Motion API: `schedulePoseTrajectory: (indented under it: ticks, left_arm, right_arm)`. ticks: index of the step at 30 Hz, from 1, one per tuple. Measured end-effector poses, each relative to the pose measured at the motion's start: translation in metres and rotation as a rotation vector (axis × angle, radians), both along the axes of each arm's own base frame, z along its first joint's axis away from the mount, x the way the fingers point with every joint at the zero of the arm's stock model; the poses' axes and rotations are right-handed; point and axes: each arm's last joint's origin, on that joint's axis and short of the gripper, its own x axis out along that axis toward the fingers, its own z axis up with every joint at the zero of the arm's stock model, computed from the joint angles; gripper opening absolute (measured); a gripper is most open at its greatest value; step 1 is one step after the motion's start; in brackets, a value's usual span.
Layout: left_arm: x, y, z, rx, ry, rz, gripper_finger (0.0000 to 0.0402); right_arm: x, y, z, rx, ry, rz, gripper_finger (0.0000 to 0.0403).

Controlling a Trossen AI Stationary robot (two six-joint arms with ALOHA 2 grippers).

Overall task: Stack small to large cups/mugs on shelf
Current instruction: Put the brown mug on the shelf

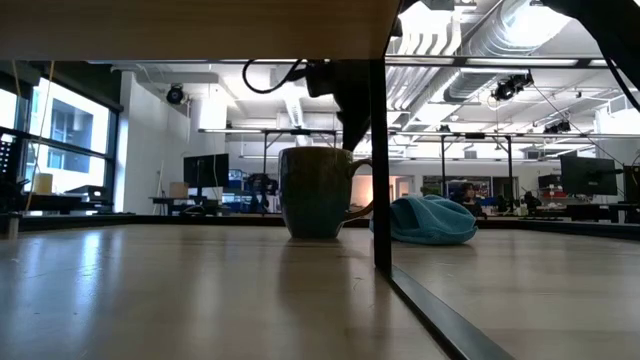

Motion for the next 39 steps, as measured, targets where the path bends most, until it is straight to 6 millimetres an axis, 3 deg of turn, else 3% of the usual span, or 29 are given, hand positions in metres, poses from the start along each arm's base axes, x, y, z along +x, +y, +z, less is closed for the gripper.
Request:
schedulePoseTrajectory:
  ticks: [14,26,39]
  left_arm:
    - [0.0,0.0,0.0,0.0,0.0,0.0,0.0262]
    - [0.0,0.0,0.0,0.0,-0.001,0.0,0.0262]
    - [0.0,0.0,0.0,0.0,-0.001,0.0,0.0262]
  right_arm:
    - [0.008,0.02,0.002,0.08,-0.112,0.299,0.0135]
    - [0.013,0.044,0.002,0.04,-0.139,0.521,0.0135]
    - [0.013,0.047,0.002,-0.014,-0.135,0.611,0.0135]
